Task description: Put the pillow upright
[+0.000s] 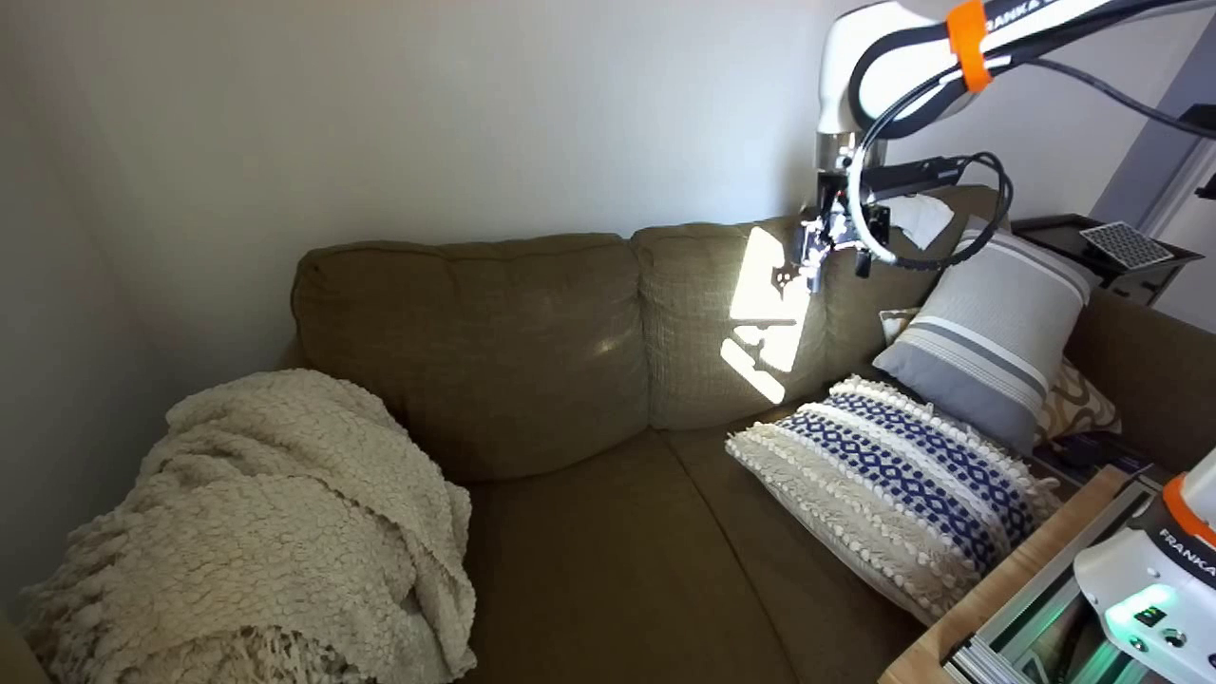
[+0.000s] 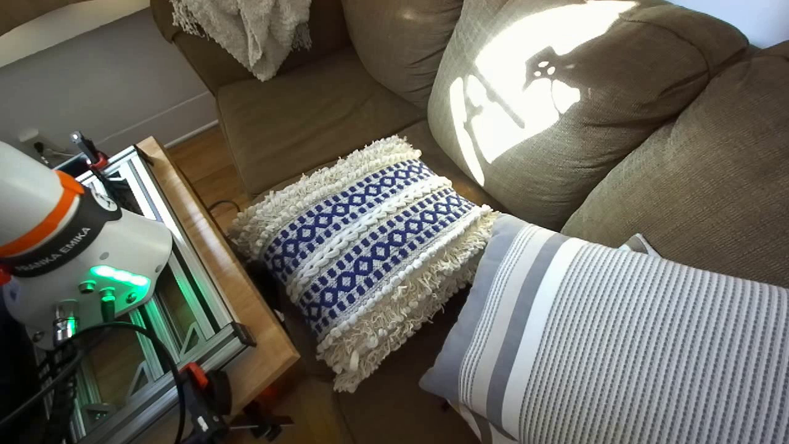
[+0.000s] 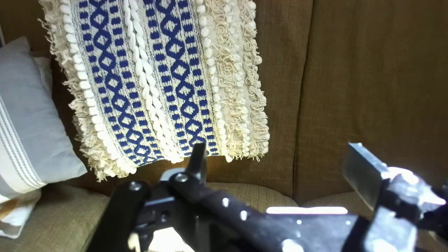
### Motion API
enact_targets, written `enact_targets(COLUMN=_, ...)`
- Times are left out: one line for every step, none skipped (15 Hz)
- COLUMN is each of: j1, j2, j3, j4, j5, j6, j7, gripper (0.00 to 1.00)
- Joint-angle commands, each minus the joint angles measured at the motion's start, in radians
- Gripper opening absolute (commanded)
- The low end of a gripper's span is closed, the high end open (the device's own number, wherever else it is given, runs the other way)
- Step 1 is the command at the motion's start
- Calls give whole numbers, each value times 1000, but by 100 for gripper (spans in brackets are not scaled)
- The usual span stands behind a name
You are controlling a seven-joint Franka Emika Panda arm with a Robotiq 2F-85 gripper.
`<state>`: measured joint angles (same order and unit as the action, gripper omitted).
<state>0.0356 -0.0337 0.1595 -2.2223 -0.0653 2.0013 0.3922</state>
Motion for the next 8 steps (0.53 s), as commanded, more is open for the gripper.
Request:
enact_targets(j1=13, j2=145, j3=-40, j4=-37, j5=-45, j6=174, j7=-62, gripper=100)
enact_targets(j1=12, j2=192, j3=-51, j4=-42, j5=-32, j6=230, j7=-71, gripper=100)
enact_targets(j1=12, j2=242, j3=-62, j4=-40, j5=-26, j6=277, j7=-81, gripper=100)
enact_targets(j1=13, j2=288, j3=-70, j4=-36, j5=-13, j6=322, j7=-93, gripper=100)
enact_targets(j1=15, j2=338, j3=-80, j4=-26, j5=-15, j6=359, j7=-97, gripper=100)
enact_targets(j1=14, j2=388, j3=-87, j4=-12, j5=-3, j6=391, j7=-115, gripper=100)
enact_targets(j1=19, j2=436, j3=-102, j4=-1, j5=-16, j6=424, j7=-109, gripper=100)
enact_targets(j1=19, j2=482, j3=-112, j4=10, j5=-12, j6=458, j7=-116, gripper=100)
